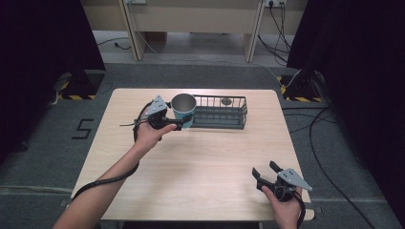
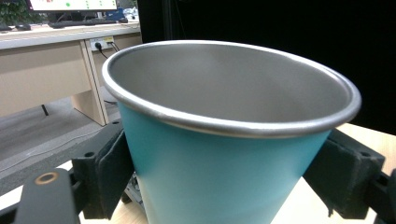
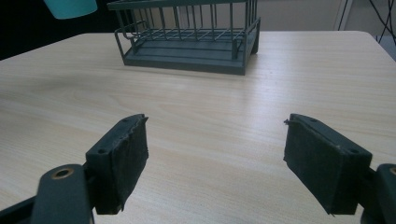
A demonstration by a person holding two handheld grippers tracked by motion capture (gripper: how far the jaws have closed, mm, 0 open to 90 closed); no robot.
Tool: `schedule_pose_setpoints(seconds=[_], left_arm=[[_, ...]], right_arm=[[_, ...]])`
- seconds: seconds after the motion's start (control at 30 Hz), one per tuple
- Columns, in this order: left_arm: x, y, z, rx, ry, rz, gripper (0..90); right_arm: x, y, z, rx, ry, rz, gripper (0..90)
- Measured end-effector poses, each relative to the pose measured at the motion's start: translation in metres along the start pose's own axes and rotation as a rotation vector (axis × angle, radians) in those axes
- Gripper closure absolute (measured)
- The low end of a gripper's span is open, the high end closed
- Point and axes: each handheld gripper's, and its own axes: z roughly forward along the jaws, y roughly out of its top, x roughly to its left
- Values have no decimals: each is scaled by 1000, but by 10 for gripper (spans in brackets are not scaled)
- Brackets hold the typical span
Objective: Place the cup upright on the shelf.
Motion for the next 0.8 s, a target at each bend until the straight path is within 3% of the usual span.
schedule_pose_setpoints(seconds=[0.27, 0.8], left_arm=[[0, 2, 9, 4, 7, 0, 155], [-2, 11, 42, 1, 8, -18, 155]], right_arm=[[0, 0, 0, 0, 1, 3, 223], [-1, 0, 0, 0, 7, 8, 224]])
